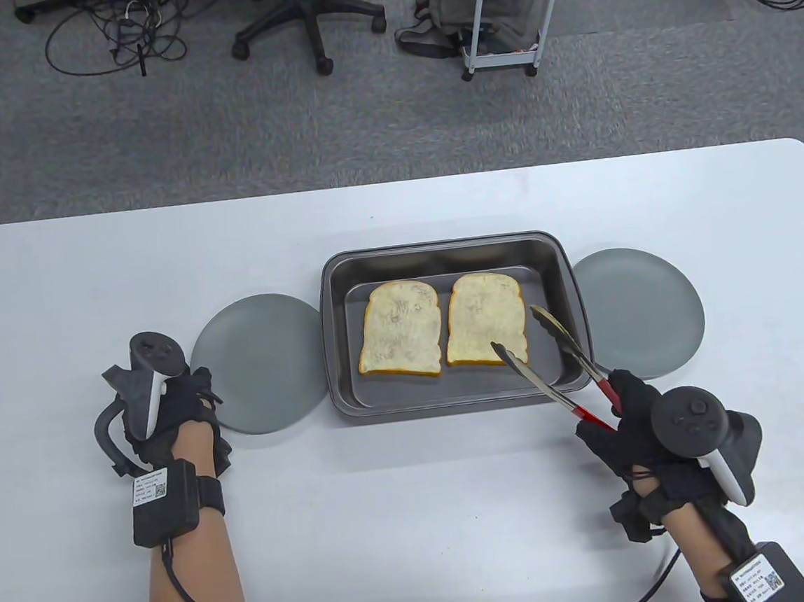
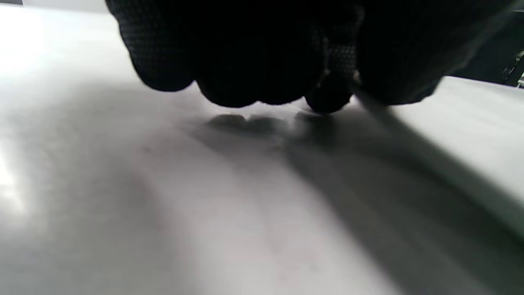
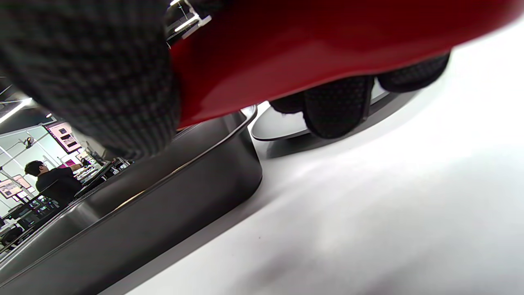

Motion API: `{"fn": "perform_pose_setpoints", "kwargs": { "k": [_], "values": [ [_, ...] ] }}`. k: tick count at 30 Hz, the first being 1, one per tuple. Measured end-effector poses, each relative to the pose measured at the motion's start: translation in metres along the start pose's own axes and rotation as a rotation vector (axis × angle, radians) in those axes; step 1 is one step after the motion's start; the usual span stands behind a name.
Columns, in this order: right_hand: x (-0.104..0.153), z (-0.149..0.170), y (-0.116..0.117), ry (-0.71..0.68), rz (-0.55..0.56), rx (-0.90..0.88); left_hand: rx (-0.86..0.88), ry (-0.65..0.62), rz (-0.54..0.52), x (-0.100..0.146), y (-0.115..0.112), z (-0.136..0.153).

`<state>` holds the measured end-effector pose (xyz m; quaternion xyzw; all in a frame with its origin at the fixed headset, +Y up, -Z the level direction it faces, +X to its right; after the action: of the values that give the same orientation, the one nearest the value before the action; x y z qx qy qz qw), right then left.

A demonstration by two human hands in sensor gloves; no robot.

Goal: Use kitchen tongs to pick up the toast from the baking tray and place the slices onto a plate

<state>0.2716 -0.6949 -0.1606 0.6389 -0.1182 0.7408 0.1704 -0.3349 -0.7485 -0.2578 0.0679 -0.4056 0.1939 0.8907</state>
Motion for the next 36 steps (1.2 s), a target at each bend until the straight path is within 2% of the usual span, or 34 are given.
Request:
{"fn": "perform_pose_setpoints", "kwargs": {
  "k": [3,6,11,14,16,19,23,25,30,36],
  "values": [
    [0.000,0.000,0.000,0.003,-0.002,0.000,0.068,0.002,-0.033,0.001,0.003,0.003],
    [0.000,0.001,-0.001,0.002,-0.002,-0.004,0.138,-0.004,-0.013,0.004,0.011,0.004],
    [-0.001,0.002,-0.002,0.000,-0.003,-0.014,0.257,-0.087,-0.004,0.014,0.029,-0.001],
    [-0.001,0.002,-0.002,0.000,-0.003,-0.015,0.376,-0.173,0.085,0.019,0.035,-0.005],
    [-0.001,0.002,-0.002,-0.002,-0.005,-0.018,0.438,-0.211,0.093,0.026,0.042,-0.009],
    [-0.001,0.003,-0.002,-0.004,-0.005,-0.021,0.389,-0.277,-0.018,0.044,0.062,-0.018],
    [0.000,0.004,-0.003,-0.003,-0.002,-0.027,0.409,-0.334,-0.123,0.069,0.092,-0.026],
    [0.000,0.005,-0.004,-0.003,0.001,-0.032,0.433,-0.374,-0.144,0.079,0.106,-0.029],
    [0.001,0.006,-0.006,-0.002,0.003,-0.042,0.547,-0.457,-0.068,0.100,0.121,-0.037],
    [0.001,0.008,-0.007,0.000,0.002,-0.054,0.771,-0.478,0.145,0.116,0.097,-0.041]
  ]
}}
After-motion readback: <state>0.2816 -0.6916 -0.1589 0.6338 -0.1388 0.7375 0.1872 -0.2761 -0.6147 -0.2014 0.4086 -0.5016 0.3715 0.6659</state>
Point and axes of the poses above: the tracker on the back of each hand, its own z axis roughly to the little-finger side, its own x axis roughly from the fingertips to the wrist, y = z × x, the point moved 1 cm from there along -x, roughly from the wrist to the fingertips, and after that the axes turned 6 degrees about x, right-handed, at the moved point
